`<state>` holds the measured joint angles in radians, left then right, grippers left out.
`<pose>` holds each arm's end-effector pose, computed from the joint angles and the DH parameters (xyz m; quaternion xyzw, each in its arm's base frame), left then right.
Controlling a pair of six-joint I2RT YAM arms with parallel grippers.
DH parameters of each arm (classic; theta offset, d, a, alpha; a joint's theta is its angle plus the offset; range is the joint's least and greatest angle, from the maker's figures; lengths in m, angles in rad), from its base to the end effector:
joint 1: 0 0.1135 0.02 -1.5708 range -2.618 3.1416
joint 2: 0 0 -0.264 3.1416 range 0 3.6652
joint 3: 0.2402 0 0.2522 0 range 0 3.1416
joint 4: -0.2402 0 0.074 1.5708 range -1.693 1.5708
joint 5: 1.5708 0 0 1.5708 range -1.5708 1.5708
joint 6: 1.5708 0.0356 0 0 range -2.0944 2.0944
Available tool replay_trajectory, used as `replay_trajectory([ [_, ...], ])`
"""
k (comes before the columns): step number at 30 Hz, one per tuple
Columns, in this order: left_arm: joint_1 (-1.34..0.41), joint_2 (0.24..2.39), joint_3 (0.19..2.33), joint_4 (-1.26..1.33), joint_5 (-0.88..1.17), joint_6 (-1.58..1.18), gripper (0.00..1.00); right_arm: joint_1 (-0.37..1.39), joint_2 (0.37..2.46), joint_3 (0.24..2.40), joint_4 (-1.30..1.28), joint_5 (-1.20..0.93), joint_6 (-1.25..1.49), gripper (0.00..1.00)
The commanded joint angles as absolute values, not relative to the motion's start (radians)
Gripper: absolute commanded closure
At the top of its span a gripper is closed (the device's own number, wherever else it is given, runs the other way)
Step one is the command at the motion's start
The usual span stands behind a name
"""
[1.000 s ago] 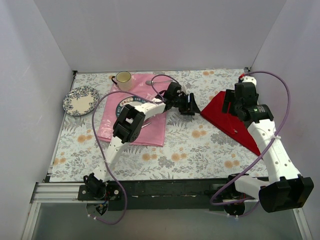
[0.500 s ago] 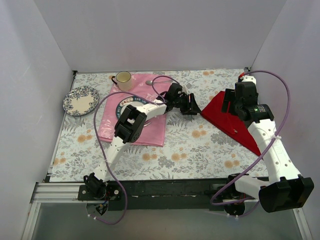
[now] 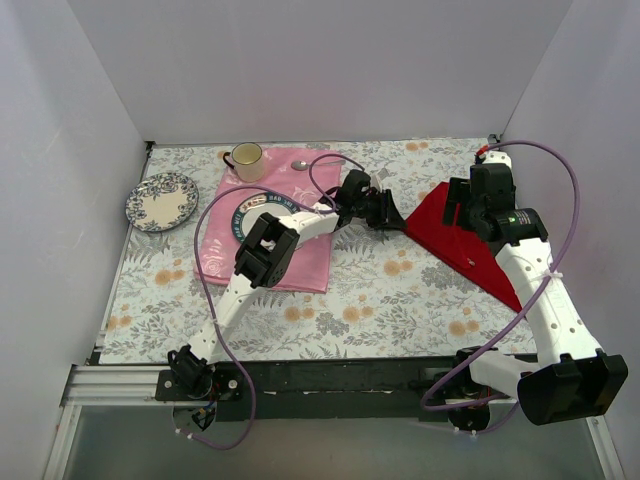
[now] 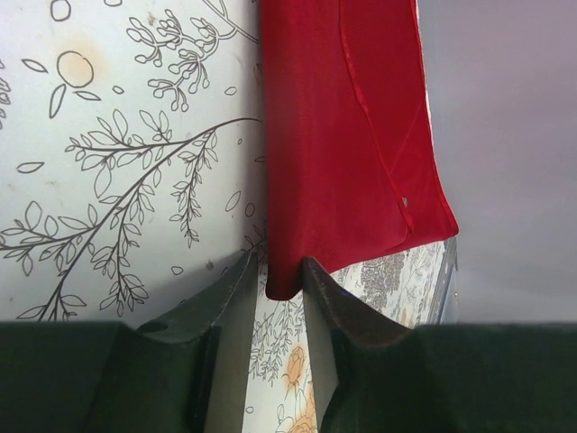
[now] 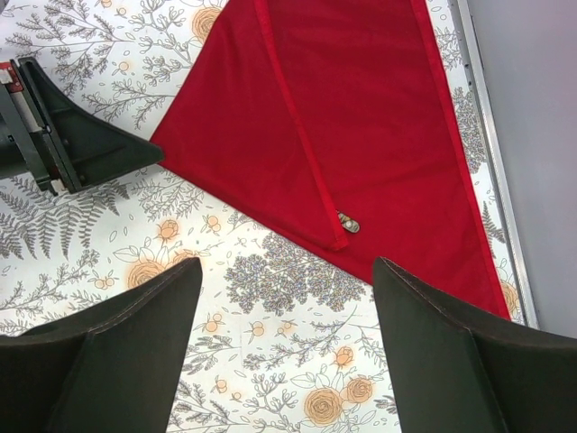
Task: Fold the napkin, place the utensils inside, and roll it up
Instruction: Fold the napkin
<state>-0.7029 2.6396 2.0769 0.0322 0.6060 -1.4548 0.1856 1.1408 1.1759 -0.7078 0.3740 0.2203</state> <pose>0.4292 -0.3902 0.1084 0.1661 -0.8248 0.5404 0.0042 0.2348 0.0308 0.3553 0.0961 0.8836 -0.0781 0.4515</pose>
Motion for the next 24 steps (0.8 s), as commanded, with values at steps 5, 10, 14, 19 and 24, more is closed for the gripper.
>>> replay_trajectory([
  [5,-0.704,2.612,2.077,0.011,0.577,-1.427,0.85,0.189,1.124,1.193,-0.680,0.367,0.209,0.15],
  [10,-0.683,2.565,2.023,0.006,0.565,-1.414,0.96,0.189,1.130,1.174,-0.672,0.354,0.207,0.14],
  [14,-0.657,2.522,1.978,-0.049,0.554,-1.404,1.00,0.189,1.152,1.157,-0.678,0.342,0.207,0.13],
  [19,-0.617,2.445,1.875,-0.071,0.520,-1.397,1.00,0.189,1.189,1.147,-0.689,0.321,0.212,0.13],
  [24,-0.578,2.339,1.749,-0.080,0.497,-1.368,1.00,0.189,1.216,1.108,-0.689,0.285,0.221,0.10],
])
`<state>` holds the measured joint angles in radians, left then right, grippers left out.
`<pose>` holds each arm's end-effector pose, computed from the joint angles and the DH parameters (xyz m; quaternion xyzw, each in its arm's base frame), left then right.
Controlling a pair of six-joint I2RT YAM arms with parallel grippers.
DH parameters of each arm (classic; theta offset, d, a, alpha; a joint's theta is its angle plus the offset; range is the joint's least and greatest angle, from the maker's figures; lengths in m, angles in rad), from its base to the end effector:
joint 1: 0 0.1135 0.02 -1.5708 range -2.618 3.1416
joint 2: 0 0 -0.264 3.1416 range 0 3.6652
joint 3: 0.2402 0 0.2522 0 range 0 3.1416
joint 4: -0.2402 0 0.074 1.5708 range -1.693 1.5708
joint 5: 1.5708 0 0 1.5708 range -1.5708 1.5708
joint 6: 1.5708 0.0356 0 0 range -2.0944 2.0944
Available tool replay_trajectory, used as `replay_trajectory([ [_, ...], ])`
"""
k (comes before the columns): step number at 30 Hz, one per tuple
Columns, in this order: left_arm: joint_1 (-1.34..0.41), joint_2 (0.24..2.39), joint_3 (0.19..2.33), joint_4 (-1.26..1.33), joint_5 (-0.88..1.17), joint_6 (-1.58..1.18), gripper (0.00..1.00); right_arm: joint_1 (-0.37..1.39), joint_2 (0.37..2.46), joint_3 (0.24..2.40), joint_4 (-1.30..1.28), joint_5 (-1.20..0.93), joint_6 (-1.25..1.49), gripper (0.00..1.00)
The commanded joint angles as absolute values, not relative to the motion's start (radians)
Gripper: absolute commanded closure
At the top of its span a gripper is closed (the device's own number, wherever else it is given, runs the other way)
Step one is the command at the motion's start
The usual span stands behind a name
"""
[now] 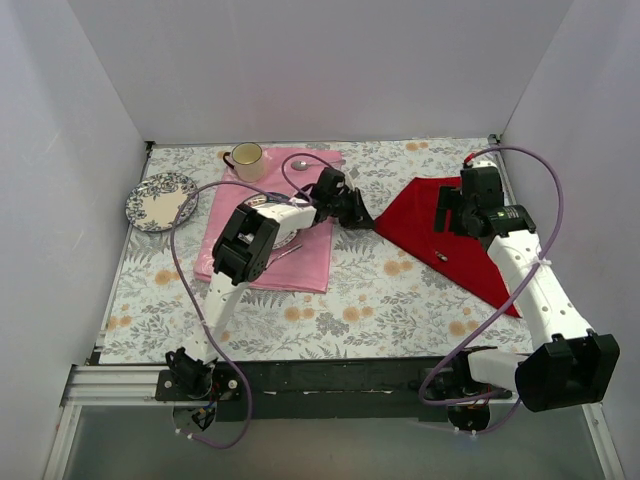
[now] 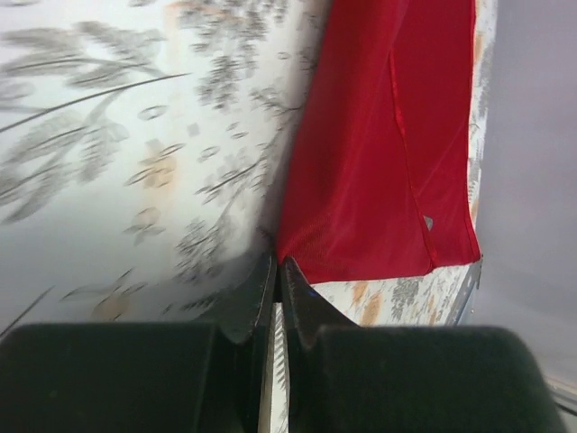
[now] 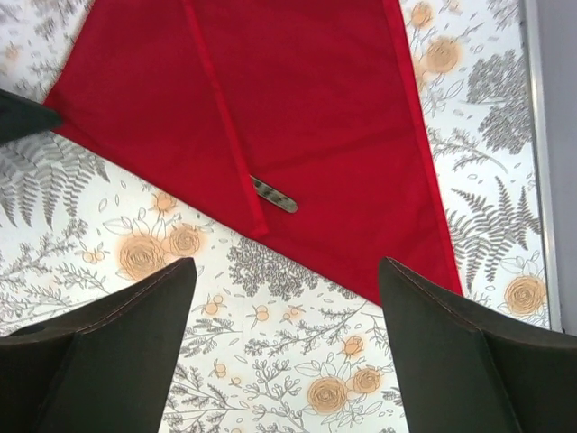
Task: Fold the napkin, place the utensils inside, and roll it up
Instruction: Fold the napkin
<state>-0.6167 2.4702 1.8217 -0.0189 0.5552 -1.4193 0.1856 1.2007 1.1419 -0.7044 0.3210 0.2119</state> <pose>0.4297 -0.3276 0.1131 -0.2279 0.8432 -0.4867 0.0106 0.2482 0.0352 0.3306 0.0747 0.9069 -0.0675 0.4092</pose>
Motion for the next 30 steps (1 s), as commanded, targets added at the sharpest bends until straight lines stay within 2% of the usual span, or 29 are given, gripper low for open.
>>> replay_trajectory([
  [1,-0.569,2.329,1.732,-0.087,0.492,-1.361,1.00,0.189,1.226,1.100,-0.680,0.263,0.224,0.10],
  [7,-0.552,2.286,1.723,-0.187,0.442,-1.292,0.99,0.187,1.290,1.052,-0.664,0.199,0.290,0.10],
  [8,-0.551,2.284,1.733,-0.213,0.436,-1.286,0.91,0.181,1.295,1.040,-0.649,0.213,0.298,0.10],
  [10,-0.551,2.281,1.752,-0.238,0.425,-1.272,0.84,0.167,1.305,0.976,-0.620,0.251,0.313,0.10],
  [11,-0.552,2.280,1.762,-0.253,0.426,-1.273,0.75,0.138,1.313,0.954,-0.606,0.249,0.330,0.11],
  [15,-0.552,2.232,1.767,-0.282,0.433,-1.282,0.55,0.045,1.301,0.875,-0.600,0.200,0.383,0.11],
  [17,-0.557,2.165,1.744,-0.287,0.426,-1.290,0.48,-0.026,1.281,0.826,-0.603,0.180,0.405,0.11],
  [21,-0.581,2.002,1.620,-0.290,0.388,-1.307,0.28,-0.187,1.191,0.764,-0.658,0.146,0.448,0.12],
  [26,-0.618,1.736,1.421,-0.291,0.270,-1.338,0.27,-0.365,1.075,0.701,-0.726,0.135,0.509,0.14],
  [30,-0.627,1.625,1.290,-0.313,0.221,-1.299,0.26,-0.477,1.063,0.641,-0.765,0.144,0.560,0.18],
])
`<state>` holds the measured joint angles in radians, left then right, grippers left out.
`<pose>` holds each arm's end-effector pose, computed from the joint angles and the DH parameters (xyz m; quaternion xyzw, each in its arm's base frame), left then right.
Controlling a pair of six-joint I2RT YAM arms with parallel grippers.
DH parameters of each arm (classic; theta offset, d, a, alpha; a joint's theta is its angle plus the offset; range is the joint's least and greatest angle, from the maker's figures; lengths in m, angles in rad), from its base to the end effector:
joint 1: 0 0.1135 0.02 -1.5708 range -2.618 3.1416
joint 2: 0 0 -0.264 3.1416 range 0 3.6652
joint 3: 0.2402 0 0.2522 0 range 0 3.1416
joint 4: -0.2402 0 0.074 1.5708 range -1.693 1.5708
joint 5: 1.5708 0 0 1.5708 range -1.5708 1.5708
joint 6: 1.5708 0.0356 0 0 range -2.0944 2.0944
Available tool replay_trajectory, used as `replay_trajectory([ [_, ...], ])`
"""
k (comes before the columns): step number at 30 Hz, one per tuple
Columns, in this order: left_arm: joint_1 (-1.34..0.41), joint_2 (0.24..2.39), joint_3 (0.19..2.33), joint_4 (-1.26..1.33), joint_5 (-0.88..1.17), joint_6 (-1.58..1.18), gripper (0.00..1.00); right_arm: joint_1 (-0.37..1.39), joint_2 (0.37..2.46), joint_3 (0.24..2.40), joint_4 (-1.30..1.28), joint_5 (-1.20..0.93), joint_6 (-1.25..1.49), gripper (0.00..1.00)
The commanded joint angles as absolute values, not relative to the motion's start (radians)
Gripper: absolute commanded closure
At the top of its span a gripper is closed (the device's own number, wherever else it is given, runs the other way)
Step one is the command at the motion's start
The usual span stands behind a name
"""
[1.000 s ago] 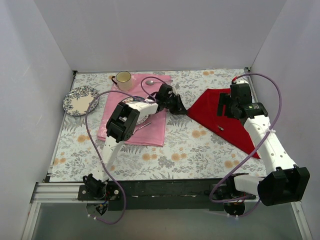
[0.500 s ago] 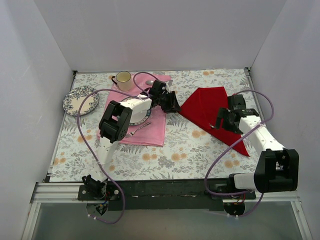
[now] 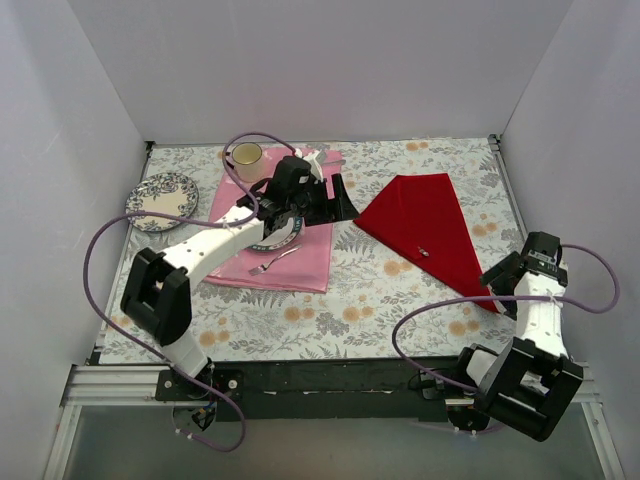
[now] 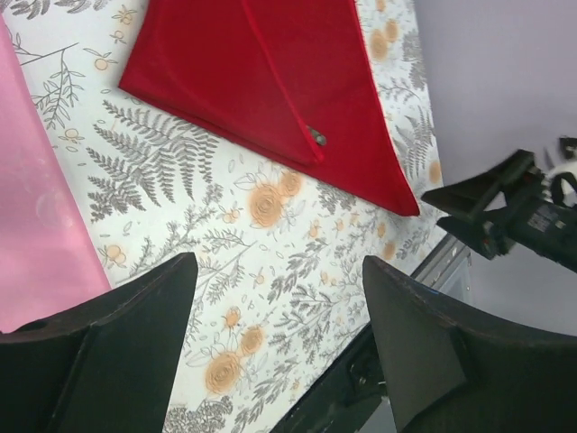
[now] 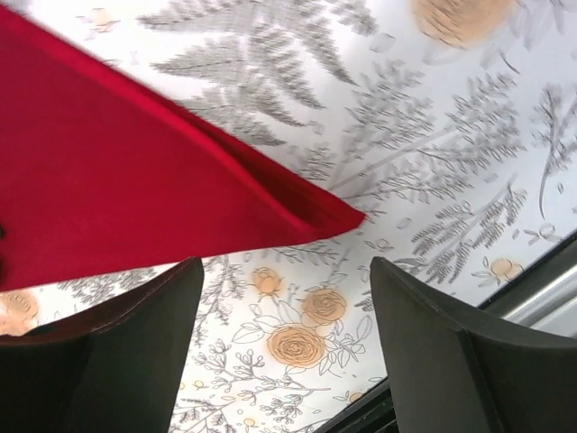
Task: Fold the napkin, place the utensils inside, and roll it up
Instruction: Fold the napkin
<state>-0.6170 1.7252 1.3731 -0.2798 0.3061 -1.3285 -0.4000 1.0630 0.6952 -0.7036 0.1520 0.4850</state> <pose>0.3187 -0.2392 0.2824 -0.2423 0.8502 -0.4461 0.1394 0.1767 -0.0805 0.2162 0.4307 0.8651 -0.0630 0.2493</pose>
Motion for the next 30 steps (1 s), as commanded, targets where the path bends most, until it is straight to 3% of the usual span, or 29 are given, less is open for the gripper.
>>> replay_trajectory([
  [1,-0.627,1.617,1.278,-0.325,0.219,-1.287,0.26,-0.489,1.066,0.632,-0.749,0.147,0.569,0.22],
  [4,-0.653,1.603,1.270,-0.356,0.180,-1.249,0.26,-0.526,1.051,0.591,-0.695,0.137,0.587,0.35],
  [25,-0.710,1.641,1.272,-0.342,0.178,-1.249,0.27,-0.545,1.132,0.506,-0.471,0.083,0.643,0.33],
  [29,-0.707,1.657,1.287,-0.351,0.178,-1.249,0.26,-0.549,1.117,0.494,-0.471,0.110,0.664,0.35],
  [30,-0.706,1.661,1.290,-0.354,0.186,-1.249,0.27,-0.549,1.109,0.485,-0.472,0.120,0.669,0.42],
])
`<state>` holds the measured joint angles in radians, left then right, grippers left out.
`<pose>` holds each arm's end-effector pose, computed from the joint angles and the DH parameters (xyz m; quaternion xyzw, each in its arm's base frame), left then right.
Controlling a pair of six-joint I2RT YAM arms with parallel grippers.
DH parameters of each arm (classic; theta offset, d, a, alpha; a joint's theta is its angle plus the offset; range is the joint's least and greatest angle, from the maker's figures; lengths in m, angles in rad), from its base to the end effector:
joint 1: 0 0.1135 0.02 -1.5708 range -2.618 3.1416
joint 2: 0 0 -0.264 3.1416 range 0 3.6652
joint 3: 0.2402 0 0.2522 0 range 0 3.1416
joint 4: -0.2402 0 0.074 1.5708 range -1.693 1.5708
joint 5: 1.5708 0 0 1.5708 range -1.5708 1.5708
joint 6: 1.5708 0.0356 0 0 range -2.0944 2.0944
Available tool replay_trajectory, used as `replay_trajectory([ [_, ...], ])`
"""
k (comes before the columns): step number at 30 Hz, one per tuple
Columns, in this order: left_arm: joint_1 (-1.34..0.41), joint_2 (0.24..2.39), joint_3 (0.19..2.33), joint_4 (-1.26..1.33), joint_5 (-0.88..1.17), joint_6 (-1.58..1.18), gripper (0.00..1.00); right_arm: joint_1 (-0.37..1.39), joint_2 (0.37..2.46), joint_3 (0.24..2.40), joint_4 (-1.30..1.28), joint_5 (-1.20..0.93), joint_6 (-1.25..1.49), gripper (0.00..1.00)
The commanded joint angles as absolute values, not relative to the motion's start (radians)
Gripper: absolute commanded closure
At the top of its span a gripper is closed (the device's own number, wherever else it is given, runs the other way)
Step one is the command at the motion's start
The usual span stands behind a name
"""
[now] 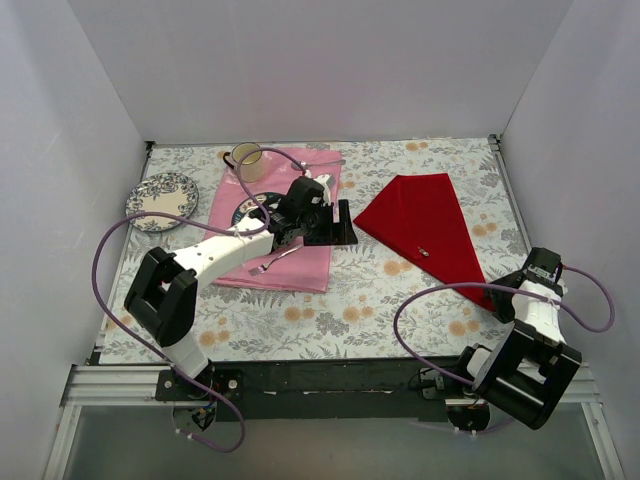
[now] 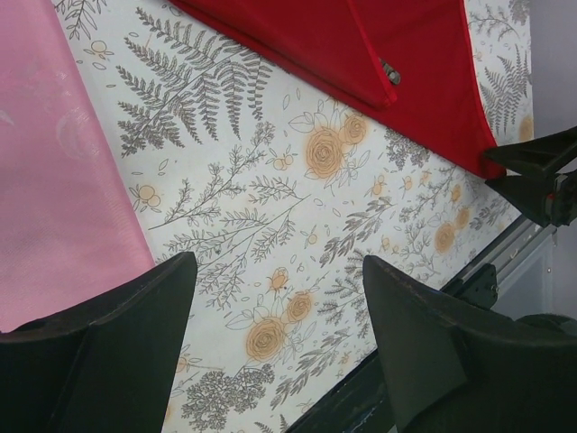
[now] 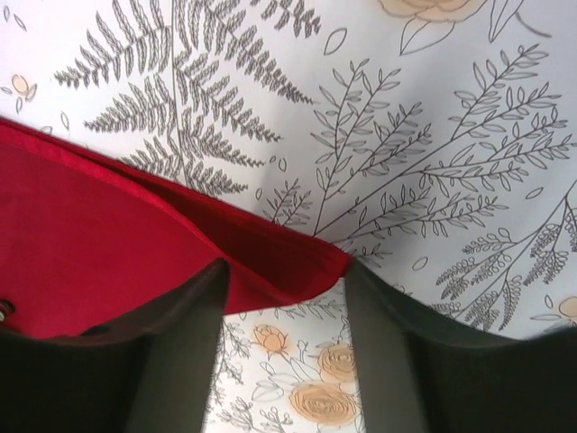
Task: Fold the napkin, place the utensils inside, and roll it up
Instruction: Fold the napkin
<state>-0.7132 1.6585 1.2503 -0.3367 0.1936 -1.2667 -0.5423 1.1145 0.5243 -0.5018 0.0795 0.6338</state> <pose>0.2767 -0.2485 0.2605 -0.2118 0.8876 -0.3825 0.1452 0.1622 -0.1010 0.1668 0.5463 0.8024 -0.0277 0.2385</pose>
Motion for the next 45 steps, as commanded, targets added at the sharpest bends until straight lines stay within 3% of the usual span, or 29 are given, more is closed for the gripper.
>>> replay_trajectory([
  [1,-0.704,1.666,1.293,-0.354,0.189,-1.250,0.27,-0.549,1.095,0.480,-0.471,0.121,0.673,0.46],
  [3,-0.700,1.674,1.295,-0.354,0.198,-1.252,0.27,-0.549,1.083,0.473,-0.465,0.118,0.676,0.57],
  [5,-0.699,1.678,1.298,-0.357,0.199,-1.252,0.27,-0.549,1.091,0.474,-0.468,0.115,0.666,0.60],
  [17,-0.687,1.707,1.315,-0.356,0.250,-1.270,0.27,-0.503,1.081,0.597,-0.468,0.032,0.551,0.99],
  [22,-0.684,1.717,1.318,-0.354,0.264,-1.276,0.28,-0.378,1.081,0.666,-0.450,0.028,0.520,0.99],
  [32,-0.678,1.723,1.310,-0.351,0.278,-1.281,0.28,0.033,1.209,0.857,-0.439,0.135,0.417,0.99],
  [45,-0.677,1.715,1.302,-0.359,0.245,-1.282,0.28,0.261,1.394,1.066,-0.406,0.198,0.276,0.99],
])
